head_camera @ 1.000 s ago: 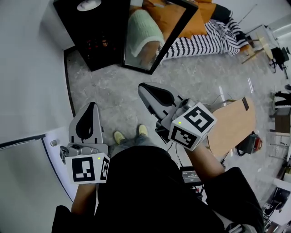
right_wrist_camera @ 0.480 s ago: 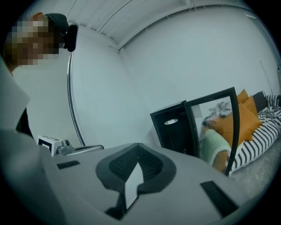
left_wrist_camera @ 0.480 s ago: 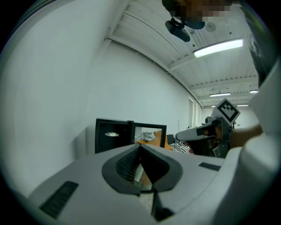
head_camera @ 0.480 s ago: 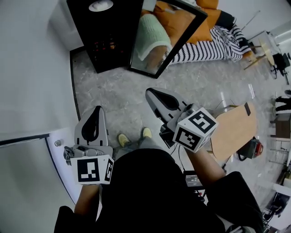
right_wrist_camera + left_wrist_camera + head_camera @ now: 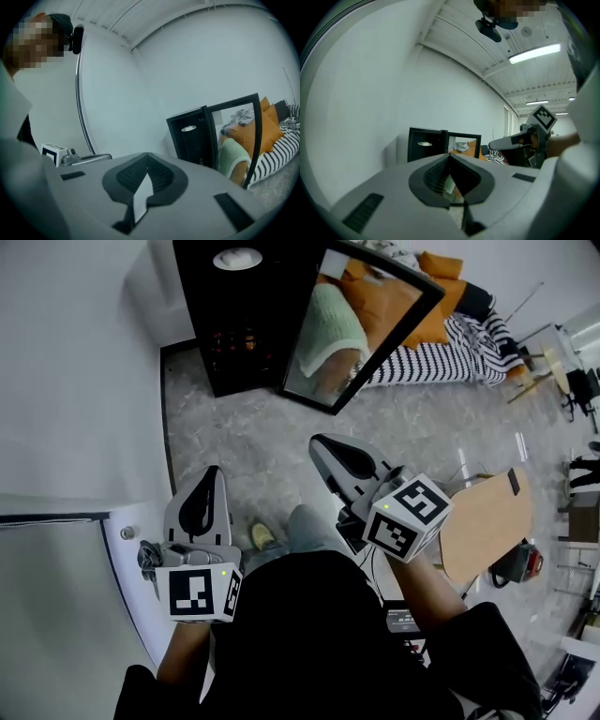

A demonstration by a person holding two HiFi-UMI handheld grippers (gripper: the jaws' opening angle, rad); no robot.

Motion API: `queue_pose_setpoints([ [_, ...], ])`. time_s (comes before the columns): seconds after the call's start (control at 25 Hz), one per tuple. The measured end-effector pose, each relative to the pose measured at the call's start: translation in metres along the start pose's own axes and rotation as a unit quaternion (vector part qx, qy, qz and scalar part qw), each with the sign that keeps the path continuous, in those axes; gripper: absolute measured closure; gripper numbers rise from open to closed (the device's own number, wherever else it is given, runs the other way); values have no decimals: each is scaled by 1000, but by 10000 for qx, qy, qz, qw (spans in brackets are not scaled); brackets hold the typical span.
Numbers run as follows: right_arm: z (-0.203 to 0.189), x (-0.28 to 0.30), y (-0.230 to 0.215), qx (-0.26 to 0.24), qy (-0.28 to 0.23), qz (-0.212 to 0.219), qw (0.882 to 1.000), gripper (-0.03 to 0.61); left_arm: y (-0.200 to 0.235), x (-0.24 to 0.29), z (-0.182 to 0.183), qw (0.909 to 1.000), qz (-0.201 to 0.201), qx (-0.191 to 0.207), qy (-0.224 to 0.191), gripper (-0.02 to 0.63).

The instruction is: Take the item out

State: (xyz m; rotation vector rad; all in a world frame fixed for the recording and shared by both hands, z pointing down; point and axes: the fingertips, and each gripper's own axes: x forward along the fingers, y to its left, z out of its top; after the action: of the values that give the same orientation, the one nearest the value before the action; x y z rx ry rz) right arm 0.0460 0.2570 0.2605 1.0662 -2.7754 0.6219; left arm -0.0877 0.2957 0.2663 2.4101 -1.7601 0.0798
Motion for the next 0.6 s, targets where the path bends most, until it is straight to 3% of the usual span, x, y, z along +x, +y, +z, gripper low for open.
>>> queue_pose_setpoints([
  [0.6,7,17,14,-73,-41,94,9999,574,18,-10,10,9998,105,19,-147,604],
])
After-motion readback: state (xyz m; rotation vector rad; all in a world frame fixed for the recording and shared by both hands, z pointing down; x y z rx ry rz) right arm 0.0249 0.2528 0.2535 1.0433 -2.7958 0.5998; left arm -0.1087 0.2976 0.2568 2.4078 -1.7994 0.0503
